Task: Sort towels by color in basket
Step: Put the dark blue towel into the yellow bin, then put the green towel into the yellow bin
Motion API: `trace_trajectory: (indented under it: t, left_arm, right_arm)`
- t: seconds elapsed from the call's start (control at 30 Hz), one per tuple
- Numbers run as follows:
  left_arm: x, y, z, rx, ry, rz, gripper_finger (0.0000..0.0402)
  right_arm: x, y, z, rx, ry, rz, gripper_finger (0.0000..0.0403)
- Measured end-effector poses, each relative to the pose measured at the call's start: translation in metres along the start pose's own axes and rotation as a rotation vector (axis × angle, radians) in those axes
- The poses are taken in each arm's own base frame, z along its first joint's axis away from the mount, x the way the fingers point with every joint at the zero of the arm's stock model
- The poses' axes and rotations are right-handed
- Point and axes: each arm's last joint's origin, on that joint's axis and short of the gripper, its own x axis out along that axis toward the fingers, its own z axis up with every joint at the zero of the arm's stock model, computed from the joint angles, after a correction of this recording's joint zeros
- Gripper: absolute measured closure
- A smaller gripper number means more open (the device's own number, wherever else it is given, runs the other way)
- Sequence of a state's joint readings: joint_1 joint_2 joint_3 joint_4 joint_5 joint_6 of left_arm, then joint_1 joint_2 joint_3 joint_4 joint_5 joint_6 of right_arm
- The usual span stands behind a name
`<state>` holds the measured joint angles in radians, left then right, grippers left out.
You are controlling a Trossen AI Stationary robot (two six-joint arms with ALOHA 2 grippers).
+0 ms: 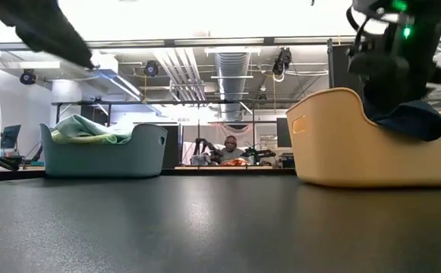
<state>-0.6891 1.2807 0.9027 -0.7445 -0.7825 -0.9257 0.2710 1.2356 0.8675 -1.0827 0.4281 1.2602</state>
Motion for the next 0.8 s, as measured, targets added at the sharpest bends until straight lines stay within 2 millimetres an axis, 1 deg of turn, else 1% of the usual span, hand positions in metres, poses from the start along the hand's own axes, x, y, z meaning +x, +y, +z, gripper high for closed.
trace_trajectory:
  t: [0.07,0.1,0.2,0.27,0.3,0.37,0.4,0.47,0.53,0.6,0.67,0.8]
  left_arm:
    - [-0.001,0.003,0.001,0.009,-0.078,0.009,0.0189]
    - [0.002,0.003,-0.001,0.023,-0.121,0.014,0.0189]
    - [0.018,0.000,-0.015,0.144,-0.188,0.003,0.0189]
    - [0.033,0.003,-0.025,0.239,-0.171,-0.053,0.0189]
    - [0.042,0.006,-0.030,0.270,-0.147,-0.104,0.0189]
    - [0.059,0.016,-0.034,0.276,-0.122,-0.199,0.0189]
    - [0.066,0.022,-0.033,0.260,-0.125,-0.242,0.0189]
    - [0.077,0.033,-0.027,0.234,-0.140,-0.315,0.0189]
    - [0.085,0.046,-0.019,0.208,-0.141,-0.326,0.0189]
    - [0.090,0.055,-0.009,0.176,-0.141,-0.318,0.0189]
    - [0.092,0.062,0.002,0.136,-0.121,-0.317,0.0189]
    - [0.088,0.067,0.020,0.096,-0.010,-0.325,0.0189]
  right_arm:
    - [-0.010,0.001,0.003,0.007,-0.008,0.033,0.0137]
    - [-0.013,0.002,0.004,0.009,-0.009,0.048,0.0126]
    - [-0.024,0.005,0.009,-0.011,0.031,0.085,0.0094]
    - [-0.034,0.007,0.012,-0.024,0.071,0.114,0.0076]
    - [-0.041,0.008,0.015,-0.024,0.087,0.139,0.0068]
    - [-0.057,0.011,0.023,-0.029,0.092,0.182,0.0055]
    - [-0.066,0.010,0.027,-0.030,0.074,0.186,0.0050]
    - [-0.082,0.006,0.039,-0.021,-0.035,0.149,0.0045]
    - [-0.091,-0.004,0.055,0.037,-0.186,0.055,0.0045]
    - [-0.094,-0.019,0.073,0.123,-0.258,-0.050,0.0049]
    - [-0.091,-0.035,0.095,0.193,-0.254,-0.126,0.0056]
    - [-0.073,-0.074,0.133,0.276,-0.207,-0.275,0.0072]
